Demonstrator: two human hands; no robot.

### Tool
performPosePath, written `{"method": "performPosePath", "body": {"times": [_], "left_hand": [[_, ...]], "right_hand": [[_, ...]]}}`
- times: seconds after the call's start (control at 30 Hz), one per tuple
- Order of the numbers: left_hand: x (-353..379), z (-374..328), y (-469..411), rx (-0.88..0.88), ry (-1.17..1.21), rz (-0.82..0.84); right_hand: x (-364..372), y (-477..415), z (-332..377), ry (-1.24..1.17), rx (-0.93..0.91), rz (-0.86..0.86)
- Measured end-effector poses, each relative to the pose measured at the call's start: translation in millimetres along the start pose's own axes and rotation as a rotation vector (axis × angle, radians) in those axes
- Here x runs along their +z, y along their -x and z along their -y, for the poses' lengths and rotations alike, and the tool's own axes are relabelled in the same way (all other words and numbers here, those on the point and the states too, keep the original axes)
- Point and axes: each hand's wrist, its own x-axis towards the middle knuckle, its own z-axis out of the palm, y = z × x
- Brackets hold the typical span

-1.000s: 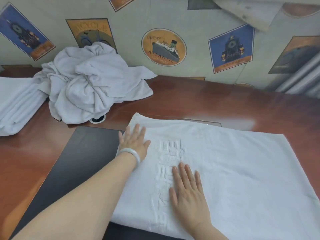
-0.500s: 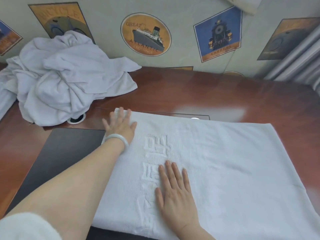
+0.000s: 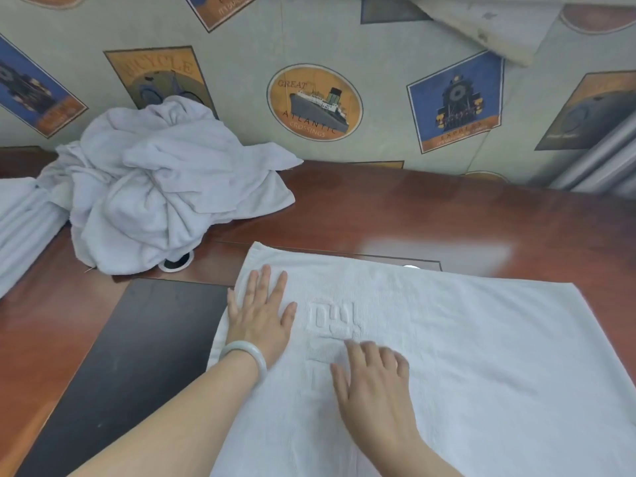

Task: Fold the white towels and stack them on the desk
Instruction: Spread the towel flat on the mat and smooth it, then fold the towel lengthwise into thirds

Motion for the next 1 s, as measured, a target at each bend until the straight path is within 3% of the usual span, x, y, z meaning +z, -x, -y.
{"method": "performPosePath", "body": {"times": [0.07, 0.2, 0.4, 0.5, 0.57, 0.63, 0.7, 0.8, 0.9, 1.0], "left_hand": [[1, -1, 1, -0.007, -0.008, -0.005], [3, 1, 0, 0.008, -0.018, -0.028], [-3, 1, -2, 0.013, 0.014, 0.048], [-20, 8, -4, 0.009, 0.139, 0.188], [-33, 17, 8, -0.128, 0.284, 0.165], [-45, 30, 31, -0.317, 0.301, 0.114], [-51, 40, 53, -0.404, 0.264, 0.198], [-54, 55, 70, -0.378, 0.333, 0.369], [-65, 78, 75, -0.431, 0.562, 0.547], [-86, 85, 88, -0.354, 0.549, 0.748]], "right_hand": [[0, -44, -11, 0.017, 0.079, 0.025], [25, -83, -38, 0.059, 0.132, 0.352], [28, -88, -42, 0.034, 0.190, 0.436], [14, -102, -49, -0.053, 0.186, 0.610], [4, -107, -53, -0.078, 0.176, 0.663], [-5, -102, -52, -0.101, 0.177, 0.624], [-15, -85, -41, -0.122, 0.174, 0.501], [-26, -50, -20, -0.338, 0.236, 0.375], [-36, -17, -2, -0.643, 0.391, 0.431], [-49, 7, -2, -0.841, 0.537, 0.496]]}}
